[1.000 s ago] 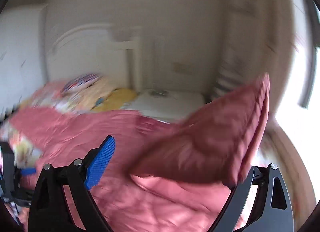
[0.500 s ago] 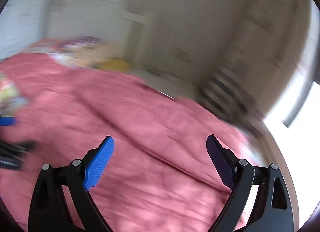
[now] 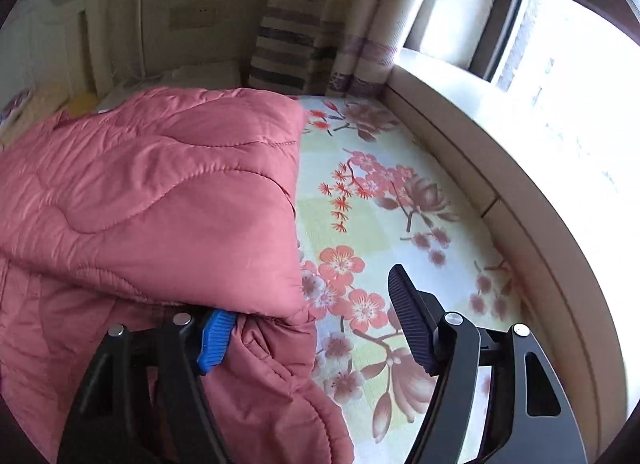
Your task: Fold large clothes
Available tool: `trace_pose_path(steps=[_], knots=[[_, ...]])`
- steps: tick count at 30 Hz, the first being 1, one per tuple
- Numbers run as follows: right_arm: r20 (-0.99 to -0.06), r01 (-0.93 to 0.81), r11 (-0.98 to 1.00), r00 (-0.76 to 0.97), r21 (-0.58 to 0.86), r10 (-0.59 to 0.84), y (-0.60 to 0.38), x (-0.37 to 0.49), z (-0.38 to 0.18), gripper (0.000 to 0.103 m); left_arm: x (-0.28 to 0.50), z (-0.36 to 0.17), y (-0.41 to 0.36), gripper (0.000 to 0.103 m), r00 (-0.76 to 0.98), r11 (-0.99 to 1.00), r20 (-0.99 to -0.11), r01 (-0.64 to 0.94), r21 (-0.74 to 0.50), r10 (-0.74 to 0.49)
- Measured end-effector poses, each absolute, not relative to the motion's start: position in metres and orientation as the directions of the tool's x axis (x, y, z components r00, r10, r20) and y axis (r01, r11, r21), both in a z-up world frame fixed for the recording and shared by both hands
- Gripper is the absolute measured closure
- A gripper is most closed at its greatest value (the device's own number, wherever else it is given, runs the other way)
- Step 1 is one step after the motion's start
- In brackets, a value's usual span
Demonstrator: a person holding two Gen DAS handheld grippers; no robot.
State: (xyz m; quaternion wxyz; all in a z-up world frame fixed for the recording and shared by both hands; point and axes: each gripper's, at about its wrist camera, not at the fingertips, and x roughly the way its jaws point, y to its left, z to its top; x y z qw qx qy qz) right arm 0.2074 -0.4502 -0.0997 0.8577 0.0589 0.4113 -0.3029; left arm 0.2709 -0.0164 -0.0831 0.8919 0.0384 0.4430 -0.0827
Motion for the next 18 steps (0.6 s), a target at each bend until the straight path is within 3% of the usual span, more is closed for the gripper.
trace_pose_path(steps=[3, 7, 10, 12, 18], knots=[[-0.740, 0.562, 0.817, 0.493, -0.130, -0.457, -0.445, 0.214, -0.097, 0.036, 0.272, -0.075, -0.010, 0.002, 0.590, 0.979, -0.789, 0.194, -0.065, -0.169], [-0.746, 0.570, 0.817, 0.506, -0.087, -0.433, -0.447, 0.211, -0.098, 0.036, 0.302, -0.050, 0.009, 0.002, 0.569, 0.927, -0.736, 0.160, -0.338, -0.366], [-0.741, 0.583, 0.811, 0.524, -0.047, -0.420, -0.448, 0.208, -0.098, 0.036, 0.333, -0.043, 0.012, 0.002, 0.569, 0.879, -0.704, 0.072, -0.472, -0.425], [-0.733, 0.588, 0.808, 0.533, -0.037, -0.422, -0.448, 0.206, -0.096, 0.036, 0.357, -0.044, 0.002, 0.003, 0.550, 0.869, -0.710, 0.063, -0.490, -0.440], [-0.736, 0.586, 0.810, 0.538, -0.024, -0.411, -0.447, 0.205, -0.096, 0.036, 0.409, -0.058, -0.047, 0.010, 0.522, 0.927, -0.779, 0.062, -0.371, -0.347]])
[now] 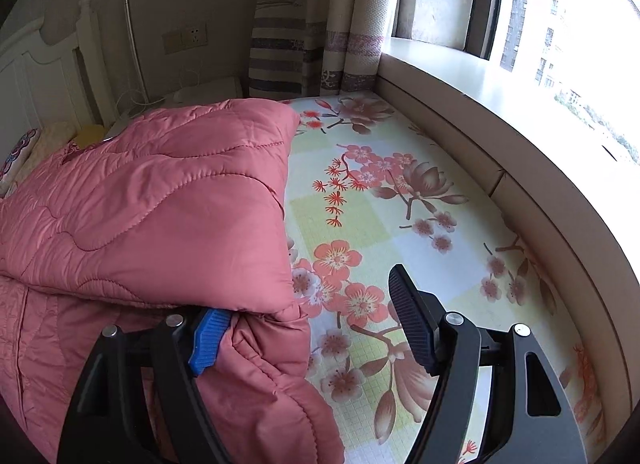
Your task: Fold large clothes
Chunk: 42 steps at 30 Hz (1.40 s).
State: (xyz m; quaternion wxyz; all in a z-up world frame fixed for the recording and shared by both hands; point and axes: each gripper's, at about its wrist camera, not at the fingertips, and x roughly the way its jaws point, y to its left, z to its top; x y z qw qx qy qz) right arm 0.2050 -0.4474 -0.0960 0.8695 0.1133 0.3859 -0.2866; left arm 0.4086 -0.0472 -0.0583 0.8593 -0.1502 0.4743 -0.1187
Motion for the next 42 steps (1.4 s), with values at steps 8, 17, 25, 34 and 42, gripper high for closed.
trace_pose_path(steps=[8, 17, 25, 34, 42], knots=[[-0.739, 0.595, 0.803, 0.553, 0.026, -0.386, -0.453, 0.201, -0.098, 0.035, 0.372, -0.057, -0.055, 0.098, 0.583, 0.956, -0.759, 0.155, -0.248, -0.292], [-0.751, 0.595, 0.803, 0.536, 0.012, -0.386, -0.454, 0.203, -0.100, 0.030, 0.346, -0.077, -0.039, 0.095, 0.610, 0.977, -0.763, 0.147, -0.154, -0.212], [-0.752, 0.588, 0.809, 0.541, 0.019, -0.376, -0.445, 0.183, -0.091, 0.019, 0.341, -0.076, -0.026, 0.079, 0.617, 0.952, -0.727, 0.166, -0.256, -0.303], [-0.600, 0.461, 0.887, 0.714, 0.016, -0.360, -0.394, 0.187, -0.035, 0.037, 0.340, -0.075, -0.023, 0.073, 0.622, 0.942, -0.711, 0.160, -0.295, -0.328], [-0.769, 0.376, 0.926, 0.588, -0.016, -0.252, -0.381, 0.251, -0.093, 0.039, 0.331, -0.068, -0.012, 0.053, 0.676, 0.941, -0.668, 0.121, -0.315, -0.311]])
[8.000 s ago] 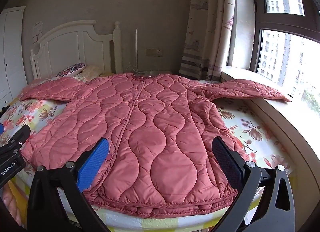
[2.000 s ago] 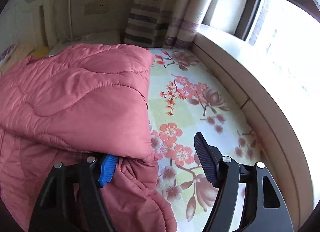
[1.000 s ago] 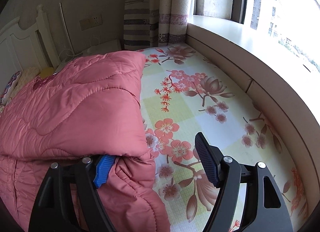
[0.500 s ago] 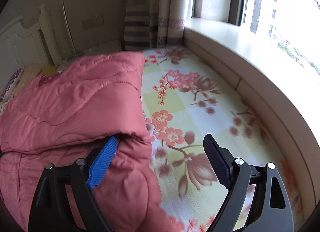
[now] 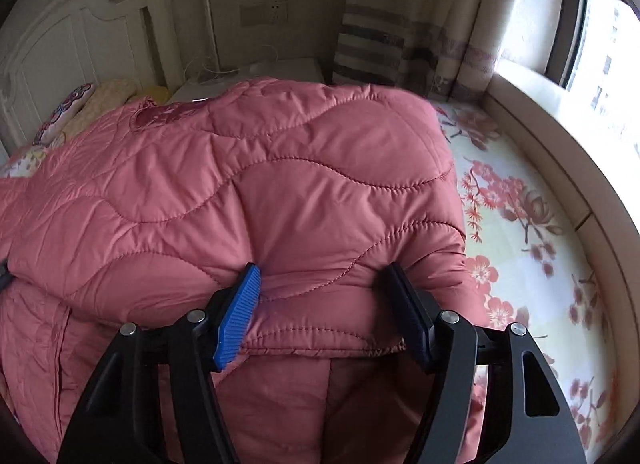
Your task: Fold large clothes
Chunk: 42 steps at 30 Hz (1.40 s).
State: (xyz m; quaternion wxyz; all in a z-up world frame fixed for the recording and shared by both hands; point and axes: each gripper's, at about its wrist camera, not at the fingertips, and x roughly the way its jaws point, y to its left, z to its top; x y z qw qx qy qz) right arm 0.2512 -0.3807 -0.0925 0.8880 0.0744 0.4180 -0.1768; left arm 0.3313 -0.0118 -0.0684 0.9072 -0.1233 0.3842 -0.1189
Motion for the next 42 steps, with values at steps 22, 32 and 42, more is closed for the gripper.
trace_pose_path(steps=[22, 32, 42], knots=[[-0.740, 0.515, 0.857, 0.566, -0.025, -0.362, -0.446, 0.305, -0.073, 0.038, 0.320, -0.053, 0.022, 0.002, 0.814, 0.930, -0.557, -0.058, -0.363, -0.167], [-0.779, 0.424, 0.901, 0.534, -0.087, -0.327, -0.408, 0.312, -0.076, 0.024, 0.331, -0.067, 0.029, 0.002, 0.769, 0.918, -0.621, -0.121, -0.377, -0.154], [-0.776, 0.222, 0.967, 0.585, -0.128, -0.237, -0.318, 0.297, -0.095, 0.016, 0.338, -0.078, 0.032, 0.002, 0.721, 0.907, -0.673, -0.156, -0.391, -0.166]])
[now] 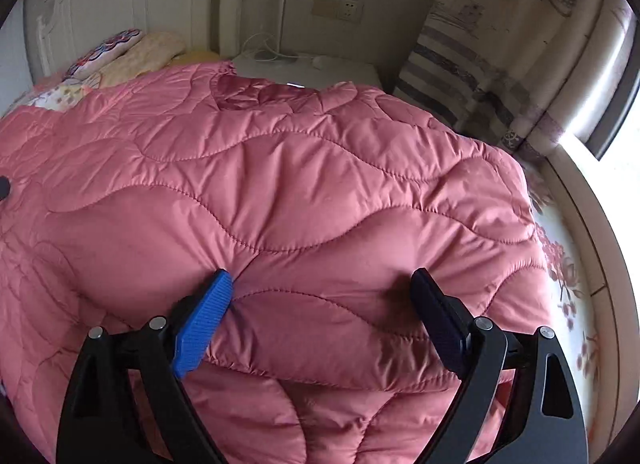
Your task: Fold large clothes
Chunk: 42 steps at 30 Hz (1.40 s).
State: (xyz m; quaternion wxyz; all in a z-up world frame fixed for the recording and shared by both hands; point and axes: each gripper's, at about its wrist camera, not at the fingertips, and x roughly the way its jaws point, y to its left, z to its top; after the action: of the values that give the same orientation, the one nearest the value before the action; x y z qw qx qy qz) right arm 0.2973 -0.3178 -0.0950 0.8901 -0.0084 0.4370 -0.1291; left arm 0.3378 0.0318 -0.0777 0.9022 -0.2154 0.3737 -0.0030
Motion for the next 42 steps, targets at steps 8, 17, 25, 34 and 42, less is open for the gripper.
trace_pose_path(steps=[8, 17, 25, 34, 42], knots=[[-0.750, 0.204, 0.975, 0.631, -0.085, -0.197, -0.296, 0.271, -0.079, 0.016, 0.341, -0.081, 0.030, 0.002, 0.705, 0.910, -0.691, -0.167, -0.378, -0.158], [-0.762, 0.210, 0.969, 0.604, -0.132, -0.235, -0.290, 0.267, -0.105, 0.016, 0.341, -0.080, 0.017, 0.002, 0.602, 0.974, -0.779, -0.010, -0.226, -0.174], [-0.772, 0.216, 0.971, 0.598, -0.106, -0.217, -0.293, 0.266, -0.107, 0.006, 0.313, -0.069, 0.192, 0.004, 0.800, 0.694, -0.555, -0.265, -0.670, -0.230], [-0.738, 0.221, 0.973, 0.647, -0.062, -0.194, -0.296, 0.258, -0.099, 0.006, 0.362, -0.059, 0.316, 0.065, 0.838, 0.517, -0.528, -0.393, -0.761, -0.139], [-0.440, 0.315, 0.924, 0.876, 0.215, -0.196, -0.332, 0.192, -0.064, 0.006, 0.335, 0.035, 0.213, 0.095, 0.940, 0.615, -0.286, -0.116, -0.780, -0.186]])
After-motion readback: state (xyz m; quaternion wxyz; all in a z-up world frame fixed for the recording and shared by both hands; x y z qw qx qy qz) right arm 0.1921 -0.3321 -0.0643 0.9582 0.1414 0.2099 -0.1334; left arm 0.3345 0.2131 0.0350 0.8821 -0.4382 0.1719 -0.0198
